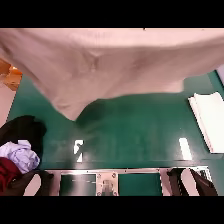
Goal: Fold the shirts.
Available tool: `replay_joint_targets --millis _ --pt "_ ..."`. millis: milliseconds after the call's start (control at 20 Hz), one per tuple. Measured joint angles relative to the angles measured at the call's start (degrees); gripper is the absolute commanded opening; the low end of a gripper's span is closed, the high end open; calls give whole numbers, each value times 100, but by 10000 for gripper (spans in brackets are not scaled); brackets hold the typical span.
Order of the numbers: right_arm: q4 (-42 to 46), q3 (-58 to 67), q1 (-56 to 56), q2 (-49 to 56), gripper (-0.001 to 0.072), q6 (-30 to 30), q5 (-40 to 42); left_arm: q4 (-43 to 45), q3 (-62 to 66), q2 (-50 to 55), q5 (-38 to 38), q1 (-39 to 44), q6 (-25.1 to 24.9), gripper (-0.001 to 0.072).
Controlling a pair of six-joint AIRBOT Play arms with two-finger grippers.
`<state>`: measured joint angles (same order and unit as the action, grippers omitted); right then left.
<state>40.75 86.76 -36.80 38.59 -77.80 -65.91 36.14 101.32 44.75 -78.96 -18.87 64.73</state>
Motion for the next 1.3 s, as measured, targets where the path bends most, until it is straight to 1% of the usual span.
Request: replay_joint_targets --millis 150,300,400,550,600,700,850,950,1100,1200,1300 --pt "291 577 -118 -452 8 -7 426 166 778 -221 120 0 245 24" --pt "555 553 -164 -560 9 -13 592 479 1014 -229 -15 0 612 24" --pt "518 188 -181 -551 9 2 645 555 833 -188 -142 0 769 24" --pt "79 -730 -136 -297 9 282 684 516 -46 -66 -221 0 846 24" --pt "-48 -1084 -70 -149 9 382 719 428 -455 0 -210 0 798 24" --pt "-243 -1714 140 212 9 553 809 166 -1425 210 13 0 540 24" --pt "-363 -2459 660 1093 9 791 1182 -295 -2756 807 719 50 -103 24" --pt "-442 -2675 1047 1869 9 885 1543 -487 -3244 1495 1226 236 -520 24" --pt "-505 -2616 1497 3180 9 955 2105 -695 -3340 2743 1926 625 -973 24" --pt "-575 -2304 1641 4024 9 981 2291 -767 -3047 3556 2284 787 -1106 23" --pt "-654 -1869 1720 4704 9 981 2363 -815 -2601 4177 2481 870 -1150 23"
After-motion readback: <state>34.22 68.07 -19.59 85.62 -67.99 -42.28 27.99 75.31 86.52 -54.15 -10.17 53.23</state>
